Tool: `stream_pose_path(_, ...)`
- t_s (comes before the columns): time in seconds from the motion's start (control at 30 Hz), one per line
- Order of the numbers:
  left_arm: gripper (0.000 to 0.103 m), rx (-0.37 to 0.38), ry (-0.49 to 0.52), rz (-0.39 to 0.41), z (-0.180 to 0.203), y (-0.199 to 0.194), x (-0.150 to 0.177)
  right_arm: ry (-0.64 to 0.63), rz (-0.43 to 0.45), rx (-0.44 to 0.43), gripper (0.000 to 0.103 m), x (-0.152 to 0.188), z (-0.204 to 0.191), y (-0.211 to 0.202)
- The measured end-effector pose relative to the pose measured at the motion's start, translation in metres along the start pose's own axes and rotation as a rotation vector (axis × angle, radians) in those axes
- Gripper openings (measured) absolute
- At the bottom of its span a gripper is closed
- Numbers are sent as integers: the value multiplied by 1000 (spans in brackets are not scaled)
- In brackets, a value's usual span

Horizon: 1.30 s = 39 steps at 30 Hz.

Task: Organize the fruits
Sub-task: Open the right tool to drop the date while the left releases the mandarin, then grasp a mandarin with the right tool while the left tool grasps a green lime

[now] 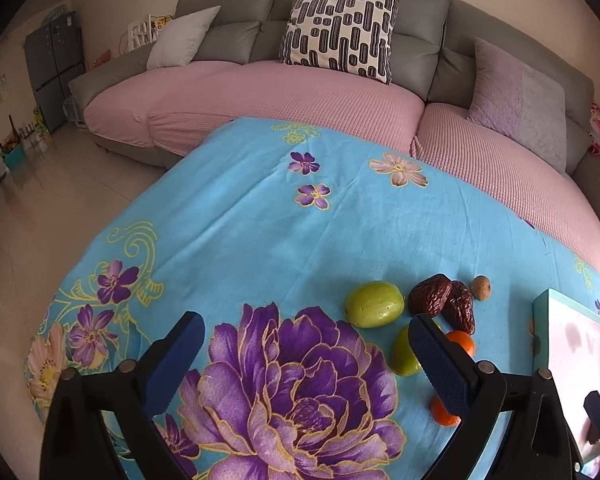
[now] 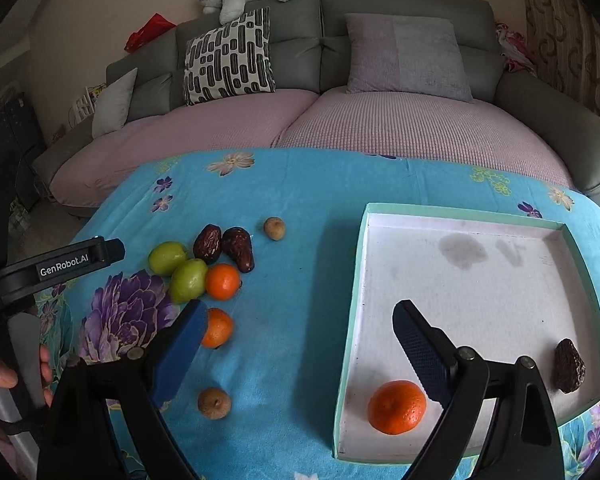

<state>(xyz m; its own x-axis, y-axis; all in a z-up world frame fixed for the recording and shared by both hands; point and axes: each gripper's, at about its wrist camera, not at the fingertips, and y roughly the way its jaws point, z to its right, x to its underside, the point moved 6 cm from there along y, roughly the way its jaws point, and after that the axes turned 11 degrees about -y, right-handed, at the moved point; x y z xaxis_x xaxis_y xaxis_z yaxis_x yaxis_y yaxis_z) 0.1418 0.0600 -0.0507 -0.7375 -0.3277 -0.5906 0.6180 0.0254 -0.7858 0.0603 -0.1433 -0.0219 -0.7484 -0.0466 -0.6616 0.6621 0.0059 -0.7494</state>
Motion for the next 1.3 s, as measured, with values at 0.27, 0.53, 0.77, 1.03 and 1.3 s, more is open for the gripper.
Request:
stream_pose_path(0.27,103,111,-116,-23,-7,18,-12,-60,-43,-15,94,-2,-23,22)
stream_pose_path(0.53,103,175,-128,-130,1,50,-13,-79,-79,-24,94,-9,-30,41)
stream_pose_path(0.77,103,185,-120,-175,9,67,-13,-106,-89,-37,94,-18,-37,51)
stream_pose_path(1.03,95,200,-101,-249,19,79,-1,-158,-149,-59,93,-8,-55,70)
stream_pose_path(1.3,77,183,-54,-299,29,92,13,-169,-236,-84,81,13,-64,90)
